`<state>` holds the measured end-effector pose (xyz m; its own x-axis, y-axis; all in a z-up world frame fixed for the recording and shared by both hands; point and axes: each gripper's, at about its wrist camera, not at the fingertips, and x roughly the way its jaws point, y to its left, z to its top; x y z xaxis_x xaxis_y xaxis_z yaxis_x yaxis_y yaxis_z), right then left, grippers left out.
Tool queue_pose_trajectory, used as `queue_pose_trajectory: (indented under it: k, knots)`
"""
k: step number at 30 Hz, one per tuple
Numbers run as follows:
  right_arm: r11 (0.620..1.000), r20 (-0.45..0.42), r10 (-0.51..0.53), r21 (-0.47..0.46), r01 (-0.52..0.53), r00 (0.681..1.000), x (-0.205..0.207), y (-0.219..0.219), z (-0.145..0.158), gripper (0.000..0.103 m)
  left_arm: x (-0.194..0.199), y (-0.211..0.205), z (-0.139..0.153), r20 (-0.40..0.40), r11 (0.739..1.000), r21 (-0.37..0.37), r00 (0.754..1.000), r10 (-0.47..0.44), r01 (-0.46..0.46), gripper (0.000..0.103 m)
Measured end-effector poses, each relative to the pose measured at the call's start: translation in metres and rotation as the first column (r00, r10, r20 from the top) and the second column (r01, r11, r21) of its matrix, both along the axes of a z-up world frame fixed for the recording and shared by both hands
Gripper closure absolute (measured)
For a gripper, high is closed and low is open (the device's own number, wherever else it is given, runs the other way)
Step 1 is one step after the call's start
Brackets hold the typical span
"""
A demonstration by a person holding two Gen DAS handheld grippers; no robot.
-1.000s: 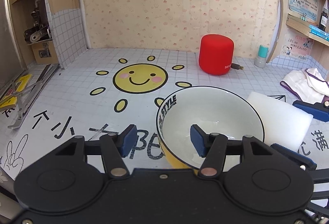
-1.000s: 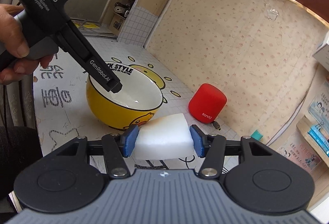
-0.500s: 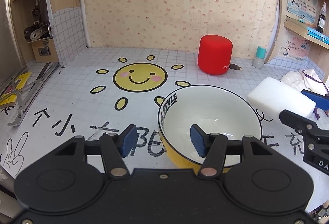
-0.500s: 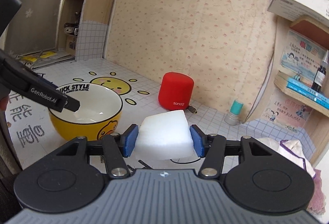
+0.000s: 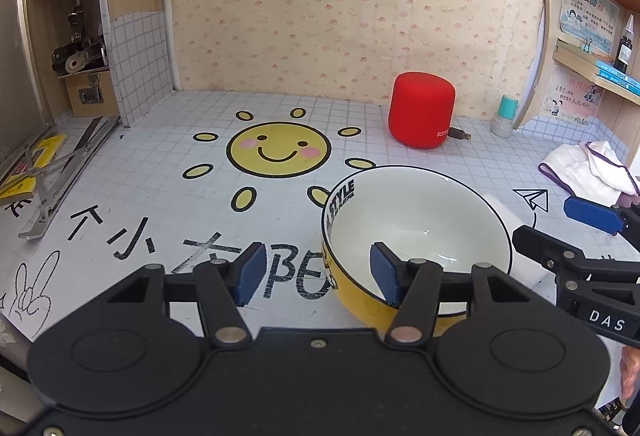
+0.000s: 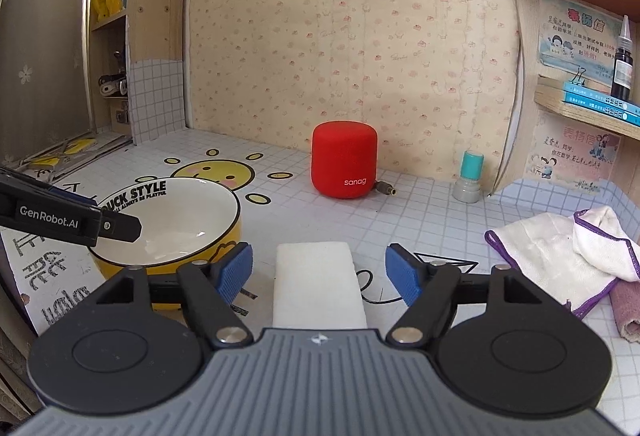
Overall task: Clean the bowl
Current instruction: 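Set the yellow bowl on the table and open the left gripper while the right gripper lifts the sponge away, then lower the white sponge onto the table beside the bowl and open the right gripper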
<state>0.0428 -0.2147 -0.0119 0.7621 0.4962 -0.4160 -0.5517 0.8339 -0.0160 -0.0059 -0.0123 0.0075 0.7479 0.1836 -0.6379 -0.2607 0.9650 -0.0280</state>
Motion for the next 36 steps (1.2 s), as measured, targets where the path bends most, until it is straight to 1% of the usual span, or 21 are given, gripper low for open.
queue_pose_trajectory:
  k: [8, 15, 20, 25, 26, 28, 29, 32, 36]
  knots:
    - [0.999, -0.016, -0.001, 0.032, 0.002, 1.0, -0.003, -0.001, 0.002, 0.028, 0.001, -0.001, 0.0, 0.002, 1.0, 0.003, 1.0, -0.005, 0.005, 0.043]
    - [1.0, -0.004, 0.02, 0.018, -0.02, 1.0, -0.009, 0.003, 0.001, 0.026, -0.002, -0.003, 0.0, 0.007, 1.0, -0.001, 1.0, -0.021, 0.021, 0.043]
    - [1.0, 0.022, 0.023, 0.012, -0.024, 0.999, -0.016, 0.002, 0.002, 0.023, -0.004, -0.004, 0.001, 0.005, 0.999, -0.003, 0.999, -0.035, 0.035, 0.043]
    - [1.0, 0.016, 0.029, 0.01, -0.029, 0.999, -0.019, 0.001, 0.003, 0.022, -0.005, -0.007, 0.003, 0.008, 0.999, 0.005, 0.999, -0.04, 0.04, 0.043]
    - [1.0, 0.018, 0.029, 0.01, -0.03, 0.999, -0.02, 0.001, 0.004, 0.021, -0.006, -0.007, 0.003, 0.009, 0.999, 0.007, 0.999, -0.039, 0.039, 0.042]
    - [1.0, 0.021, 0.022, 0.012, -0.022, 1.0, -0.021, 0.001, 0.005, 0.021, -0.007, -0.008, 0.003, 0.012, 0.999, 0.013, 0.999, -0.032, 0.032, 0.036]
    - [1.0, 0.019, 0.019, 0.016, -0.02, 1.0, -0.021, 0.001, 0.005, 0.02, -0.008, -0.008, 0.004, 0.015, 0.999, 0.017, 1.0, -0.027, 0.027, 0.029]
    - [1.0, -0.002, 0.009, 0.021, -0.009, 1.0, -0.02, 0.002, 0.006, 0.017, -0.01, -0.01, 0.005, 0.022, 0.999, 0.029, 0.999, -0.023, 0.022, 0.028]
    - [0.999, -0.022, -0.027, 0.017, 0.028, 0.999, -0.017, 0.005, 0.008, 0.016, -0.011, -0.009, 0.006, 0.02, 0.999, 0.039, 1.0, -0.011, 0.01, 0.027]
